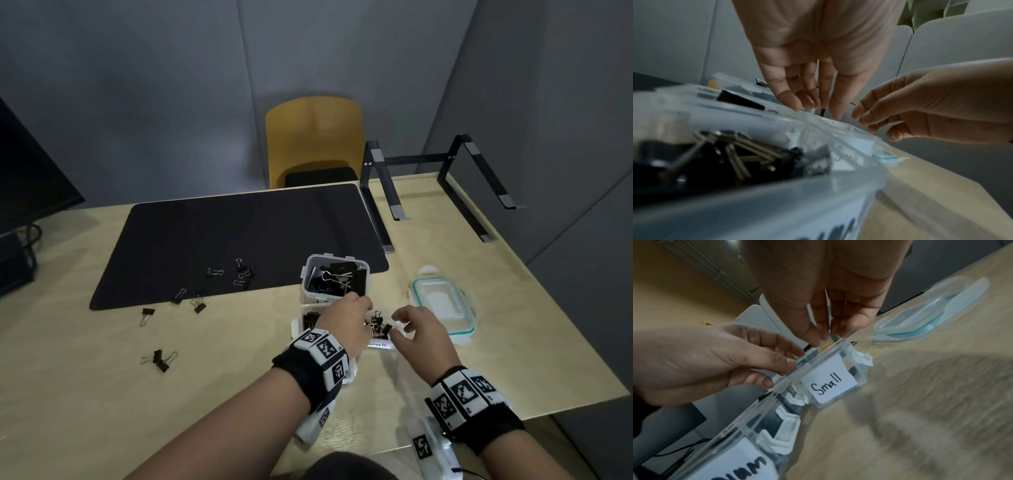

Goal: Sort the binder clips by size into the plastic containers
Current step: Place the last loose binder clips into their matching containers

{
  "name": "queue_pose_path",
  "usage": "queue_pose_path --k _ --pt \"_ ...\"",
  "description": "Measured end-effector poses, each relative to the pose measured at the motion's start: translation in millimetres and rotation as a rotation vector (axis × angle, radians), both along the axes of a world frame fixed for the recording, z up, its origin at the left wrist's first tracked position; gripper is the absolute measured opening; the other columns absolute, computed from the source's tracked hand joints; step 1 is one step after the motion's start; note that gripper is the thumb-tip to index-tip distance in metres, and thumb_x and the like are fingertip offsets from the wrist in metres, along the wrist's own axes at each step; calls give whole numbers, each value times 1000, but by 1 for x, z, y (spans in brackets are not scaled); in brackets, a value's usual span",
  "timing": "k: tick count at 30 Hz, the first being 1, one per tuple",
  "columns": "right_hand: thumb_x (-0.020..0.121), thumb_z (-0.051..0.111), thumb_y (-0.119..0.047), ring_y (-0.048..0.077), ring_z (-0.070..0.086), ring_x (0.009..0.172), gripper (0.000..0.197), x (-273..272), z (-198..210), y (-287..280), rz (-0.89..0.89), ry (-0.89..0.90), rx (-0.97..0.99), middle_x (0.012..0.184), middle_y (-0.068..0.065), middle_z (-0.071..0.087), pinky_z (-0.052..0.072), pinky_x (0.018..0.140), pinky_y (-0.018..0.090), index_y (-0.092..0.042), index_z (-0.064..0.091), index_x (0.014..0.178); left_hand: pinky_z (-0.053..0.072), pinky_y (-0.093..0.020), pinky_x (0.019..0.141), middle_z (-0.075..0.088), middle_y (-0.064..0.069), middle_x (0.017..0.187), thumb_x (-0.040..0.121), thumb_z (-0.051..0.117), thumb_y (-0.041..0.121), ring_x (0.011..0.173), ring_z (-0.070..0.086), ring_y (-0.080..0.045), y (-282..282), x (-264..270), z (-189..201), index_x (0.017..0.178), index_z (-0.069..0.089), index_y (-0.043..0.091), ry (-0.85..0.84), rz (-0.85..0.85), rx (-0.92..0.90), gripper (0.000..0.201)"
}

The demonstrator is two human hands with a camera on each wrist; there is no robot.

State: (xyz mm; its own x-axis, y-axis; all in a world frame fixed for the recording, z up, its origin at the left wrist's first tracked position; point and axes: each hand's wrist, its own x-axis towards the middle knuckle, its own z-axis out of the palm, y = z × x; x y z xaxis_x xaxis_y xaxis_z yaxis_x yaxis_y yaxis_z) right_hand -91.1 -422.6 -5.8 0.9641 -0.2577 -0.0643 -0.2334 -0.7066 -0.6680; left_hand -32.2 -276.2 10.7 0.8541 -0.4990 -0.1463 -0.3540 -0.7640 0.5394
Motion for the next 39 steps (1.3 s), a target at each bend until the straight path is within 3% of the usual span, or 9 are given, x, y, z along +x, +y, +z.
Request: queue_pose_path --k 4,8,11,13,19,25,30,35,39 --pt "82 64 -13 12 53 79 16 1 10 12 39 -24 -16 94 -2 54 34 64 13 -15 62 98 47 -35 87 52 2 115 90 53 21 105 53 -18 23 -2 8 116 59 21 -28 60 -45 27" --pt "82 63 -11 3 51 76 15 3 17 39 132 -58 -19 87 -7 52 35 65 5 -17 60 96 45 -25 85 54 7 110 91 53 22 100 53 -13 62 -8 13 104 64 22 -62 158 -60 18" --pt "81 63 -12 1 51 78 18 4 17 64 193 -74 16 85 -15 50 35 67 5 -20 59 97 41 -22 81 52 8 109 91 52 24 93 48 -9 102 -13 10 107 63 24 -16 257 -16 19" --pt "82 63 -13 4 52 79 16 7 18 84 235 -69 32 85 -13 53 36 68 9 -19 60 96 41 -23 83 52 6 112 90 53 26 94 49 -10 131 -16 6 110 61 25 26 300 39 22" --pt "84 59 -20 4 54 79 14 12 16 146 390 -5 46 89 -10 53 44 73 18 -22 59 98 43 -26 86 54 4 111 88 54 29 99 54 -13 223 -19 -2 110 60 26 112 403 178 23" --pt "85 57 -26 11 54 88 27 16 4 204 590 226 -50 99 -8 51 46 81 24 -21 57 111 43 -23 83 53 0 109 87 57 21 98 56 -17 300 -9 -15 104 62 23 155 498 241 18" --pt "82 59 -23 14 50 87 33 19 -19 238 617 343 -93 113 3 55 45 85 26 -17 56 114 43 -26 94 49 0 119 83 55 11 109 54 -16 330 -3 -33 117 56 25 222 448 220 36" --pt "83 58 -22 13 47 84 30 26 -30 262 580 313 -91 111 3 53 44 82 25 -17 55 112 41 -24 96 49 2 120 81 53 7 110 52 -15 339 2 -46 122 56 28 180 387 147 47" --pt "82 63 -27 16 50 92 38 35 -32 288 575 270 -73 110 1 49 43 85 26 -18 52 117 41 -25 99 48 7 116 84 54 8 111 49 -13 339 5 -49 123 59 32 124 328 97 46"
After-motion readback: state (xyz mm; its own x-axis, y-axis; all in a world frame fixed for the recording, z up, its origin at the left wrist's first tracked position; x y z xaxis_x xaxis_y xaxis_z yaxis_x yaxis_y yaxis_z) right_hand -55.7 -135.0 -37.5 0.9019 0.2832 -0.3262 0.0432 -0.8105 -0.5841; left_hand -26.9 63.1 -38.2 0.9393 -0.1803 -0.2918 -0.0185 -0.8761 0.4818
